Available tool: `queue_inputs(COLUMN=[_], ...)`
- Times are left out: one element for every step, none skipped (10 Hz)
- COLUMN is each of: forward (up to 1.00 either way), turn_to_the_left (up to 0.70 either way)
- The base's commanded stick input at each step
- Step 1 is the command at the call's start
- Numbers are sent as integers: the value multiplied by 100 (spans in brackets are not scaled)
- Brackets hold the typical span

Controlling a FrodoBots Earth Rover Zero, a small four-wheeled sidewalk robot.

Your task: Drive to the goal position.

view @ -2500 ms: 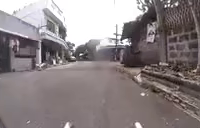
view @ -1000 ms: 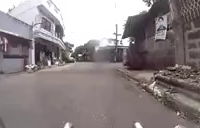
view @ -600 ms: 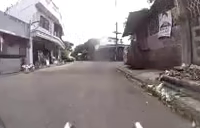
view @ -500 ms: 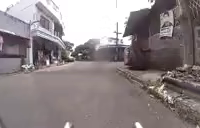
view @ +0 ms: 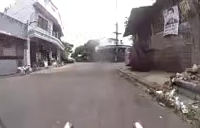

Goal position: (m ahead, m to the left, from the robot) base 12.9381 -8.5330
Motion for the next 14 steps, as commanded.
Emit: queue_inputs(forward=[70,70,70,70,70,70,70,70,70,70,70,70,70,70], turn_to_the_left=[14,14,14,14,14,14,14,14,14,14,14,0,0,0])
